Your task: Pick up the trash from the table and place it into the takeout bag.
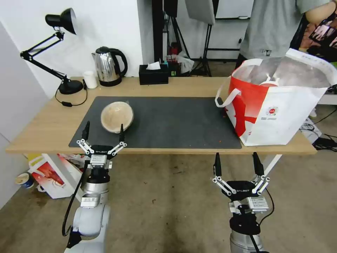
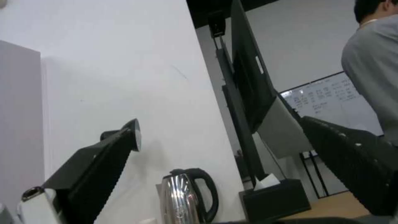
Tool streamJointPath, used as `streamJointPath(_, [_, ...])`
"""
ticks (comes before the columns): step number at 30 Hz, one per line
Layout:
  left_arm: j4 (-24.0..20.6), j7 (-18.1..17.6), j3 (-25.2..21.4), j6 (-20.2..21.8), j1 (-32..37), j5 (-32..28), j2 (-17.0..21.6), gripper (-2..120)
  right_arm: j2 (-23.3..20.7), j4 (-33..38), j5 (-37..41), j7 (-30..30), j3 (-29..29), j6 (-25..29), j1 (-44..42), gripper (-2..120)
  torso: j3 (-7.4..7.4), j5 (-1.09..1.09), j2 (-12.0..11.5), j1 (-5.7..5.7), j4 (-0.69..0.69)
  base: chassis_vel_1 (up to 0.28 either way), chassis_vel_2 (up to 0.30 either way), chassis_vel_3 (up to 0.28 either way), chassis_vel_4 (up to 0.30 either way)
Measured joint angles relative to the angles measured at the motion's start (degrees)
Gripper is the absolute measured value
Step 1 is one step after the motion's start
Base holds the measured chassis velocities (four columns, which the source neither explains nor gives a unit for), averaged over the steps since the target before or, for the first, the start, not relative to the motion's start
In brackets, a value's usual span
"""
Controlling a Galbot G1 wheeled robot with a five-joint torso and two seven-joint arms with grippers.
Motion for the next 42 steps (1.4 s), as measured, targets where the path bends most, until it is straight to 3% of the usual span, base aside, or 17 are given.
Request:
streamJointPath(4, [-0.19,0.38,-0.19,-0.20,0.05,-0.15,0.17,100,0.00,0.00,0.00,0.00,0.00,0.00,0.00,100,0.00,0.00,0.00,0.00,0.00,0.000,0.000,0.000,0.000])
streamJointPath(6, [-4.53,2.76,-1.44,1.48,2.19,-3.18,2.19,100,0.00,0.00,0.00,0.00,0.00,0.00,0.00,100,0.00,0.02,0.00,0.00,-0.01,0.000,0.000,0.000,0.000])
streamJointPath(8, [-5.41,3.20,-1.67,1.88,2.63,-3.81,2.60,100,0.00,0.00,0.00,0.00,0.00,0.00,0.00,100,0.00,0.02,0.00,0.00,0.01,0.000,0.000,0.000,0.000])
streamJointPath(10, [-12.32,6.93,-3.51,5.12,6.09,-8.72,5.76,100,0.00,0.00,0.00,0.00,0.00,0.00,0.00,100,0.00,0.00,0.00,-0.01,0.01,0.000,0.000,0.000,0.000])
streamJointPath(15, [-16.32,9.54,-4.27,6.55,8.79,-12.37,7.54,100,0.00,0.00,0.00,0.00,0.01,0.00,0.00,100,-0.01,-0.01,0.01,-0.01,0.00,0.000,0.000,0.000,0.000])
streamJointPath(26, [-20.69,10.14,-5.37,7.11,11.64,-15.24,9.05,100,0.00,0.00,0.00,0.00,0.00,0.00,0.00,100,-0.01,0.00,0.01,-0.01,0.00,0.000,0.000,0.000,0.000])
streamJointPath(34, [-20.96,10.77,-4.78,8.31,11.89,-16.07,10.56,100,0.00,0.00,0.00,0.00,0.00,0.00,0.00,100,-0.01,-0.01,0.01,-0.01,0.00,0.000,0.000,0.000,0.000])
streamJointPath(42, [-18.98,11.20,-6.19,10.61,10.68,-19.47,17.88,100,-0.01,0.00,0.00,0.00,0.01,0.00,0.00,100,0.00,-0.01,0.00,0.00,0.00,0.000,0.000,0.000,0.000])
